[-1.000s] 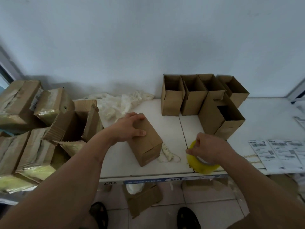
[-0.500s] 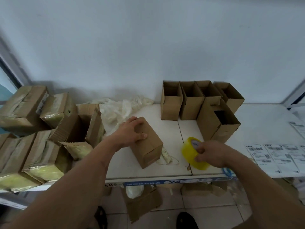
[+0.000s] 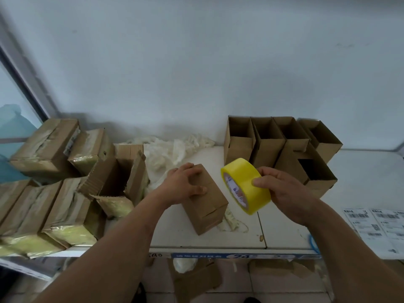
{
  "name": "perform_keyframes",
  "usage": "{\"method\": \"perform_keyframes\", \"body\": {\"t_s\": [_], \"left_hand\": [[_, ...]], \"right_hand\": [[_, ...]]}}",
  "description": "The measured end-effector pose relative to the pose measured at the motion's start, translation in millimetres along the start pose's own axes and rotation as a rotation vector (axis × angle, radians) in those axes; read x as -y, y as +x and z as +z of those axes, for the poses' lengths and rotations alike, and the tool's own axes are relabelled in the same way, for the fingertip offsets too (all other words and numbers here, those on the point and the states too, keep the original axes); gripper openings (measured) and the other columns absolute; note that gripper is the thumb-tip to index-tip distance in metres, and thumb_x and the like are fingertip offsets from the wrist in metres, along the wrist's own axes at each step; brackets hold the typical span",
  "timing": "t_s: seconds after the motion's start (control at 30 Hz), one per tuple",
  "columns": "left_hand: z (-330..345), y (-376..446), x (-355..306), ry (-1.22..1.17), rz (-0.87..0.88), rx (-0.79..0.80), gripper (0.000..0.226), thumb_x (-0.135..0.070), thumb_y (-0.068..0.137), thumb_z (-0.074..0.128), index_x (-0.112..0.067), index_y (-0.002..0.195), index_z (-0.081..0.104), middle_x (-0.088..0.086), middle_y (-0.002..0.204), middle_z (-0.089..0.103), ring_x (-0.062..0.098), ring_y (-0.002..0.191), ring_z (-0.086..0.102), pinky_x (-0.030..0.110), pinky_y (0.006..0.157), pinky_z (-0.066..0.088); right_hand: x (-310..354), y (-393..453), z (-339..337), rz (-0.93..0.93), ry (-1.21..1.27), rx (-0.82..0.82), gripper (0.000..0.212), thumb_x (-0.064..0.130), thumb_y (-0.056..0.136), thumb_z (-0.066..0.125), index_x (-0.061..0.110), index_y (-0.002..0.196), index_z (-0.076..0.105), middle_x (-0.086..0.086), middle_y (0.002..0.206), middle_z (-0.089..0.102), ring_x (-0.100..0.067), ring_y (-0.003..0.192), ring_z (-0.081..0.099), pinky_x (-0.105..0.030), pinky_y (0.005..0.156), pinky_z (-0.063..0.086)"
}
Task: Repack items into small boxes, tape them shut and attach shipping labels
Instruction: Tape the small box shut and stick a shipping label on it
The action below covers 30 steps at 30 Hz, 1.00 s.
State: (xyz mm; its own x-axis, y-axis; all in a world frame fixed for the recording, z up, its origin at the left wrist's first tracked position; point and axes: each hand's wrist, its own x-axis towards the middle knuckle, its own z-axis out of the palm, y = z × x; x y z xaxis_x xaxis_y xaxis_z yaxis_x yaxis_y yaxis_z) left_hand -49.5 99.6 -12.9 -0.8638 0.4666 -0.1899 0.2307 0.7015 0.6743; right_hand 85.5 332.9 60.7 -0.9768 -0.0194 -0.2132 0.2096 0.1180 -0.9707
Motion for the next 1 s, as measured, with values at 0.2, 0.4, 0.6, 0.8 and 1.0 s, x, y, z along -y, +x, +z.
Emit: {"method": "perform_keyframes", "body": {"t_s": [0.2,0.4,0.6,0.8,1.0], "left_hand": [[0.9,6.7,7.6,-0.045,0.008,-0.002,0.061,-0.054,0.081,0.063,-0.048,0.139,0.047,-0.012,0.151,0.033,0.025,0.138,0.029,0.048,0.114,0.03],[-3.6,3.2,1.8,0.261,0.052,-0.036,0.051,-0.059,0.089,0.056,-0.055,0.137,0.04,-0.005,0.156,0.021,0.031,0.144,0.013,0.048,0.117,0.019],[-9.9,-5.7,-17.6,0.565,0.145,-0.136,0.048,-0.064,0.088,0.054,-0.042,0.131,0.054,-0.003,0.112,0.041,0.022,0.109,0.043,0.033,0.088,0.037],[-12.6,-3.9,-23.7,0.328,0.083,0.036,0.035,-0.032,0.092,0.058,-0.027,0.127,0.06,0.002,0.118,0.065,0.023,0.11,0.058,0.039,0.09,0.049],[-26.2,-12.7,-37.1,-0.399,-0.153,0.07,0.033,-0.028,0.102,0.041,-0.01,0.094,0.068,0.009,0.083,0.062,0.019,0.064,0.059,0.032,0.061,0.055]], "right_hand": [[8.2,20.8,29.8,0.035,0.637,0.026,0.049,0.029,0.088,0.047,-0.004,0.122,0.057,-0.019,0.09,0.071,-0.025,0.078,0.07,-0.034,0.068,0.059],[7.1,39.2,45.2,-0.015,0.879,-0.101,0.03,0.027,0.086,0.046,0.006,0.084,0.068,-0.009,0.068,0.055,-0.019,0.058,0.051,-0.038,0.08,0.046],[-6.6,55.4,45.1,0.055,1.107,-0.288,0.033,0.029,0.093,0.043,0.014,0.068,0.057,-0.001,0.055,0.047,-0.014,0.049,0.043,-0.03,0.07,0.044],[-16.5,60.7,40.6,0.015,0.93,-0.255,0.045,0.044,0.094,0.049,0.013,0.061,0.054,-0.002,0.042,0.04,-0.015,0.038,0.036,-0.031,0.055,0.041],[-18.4,59.6,49.4,-0.01,0.566,-0.331,0.036,0.034,0.097,0.049,0.011,0.072,0.06,-0.005,0.047,0.049,-0.02,0.043,0.047,-0.033,0.056,0.046]]}}
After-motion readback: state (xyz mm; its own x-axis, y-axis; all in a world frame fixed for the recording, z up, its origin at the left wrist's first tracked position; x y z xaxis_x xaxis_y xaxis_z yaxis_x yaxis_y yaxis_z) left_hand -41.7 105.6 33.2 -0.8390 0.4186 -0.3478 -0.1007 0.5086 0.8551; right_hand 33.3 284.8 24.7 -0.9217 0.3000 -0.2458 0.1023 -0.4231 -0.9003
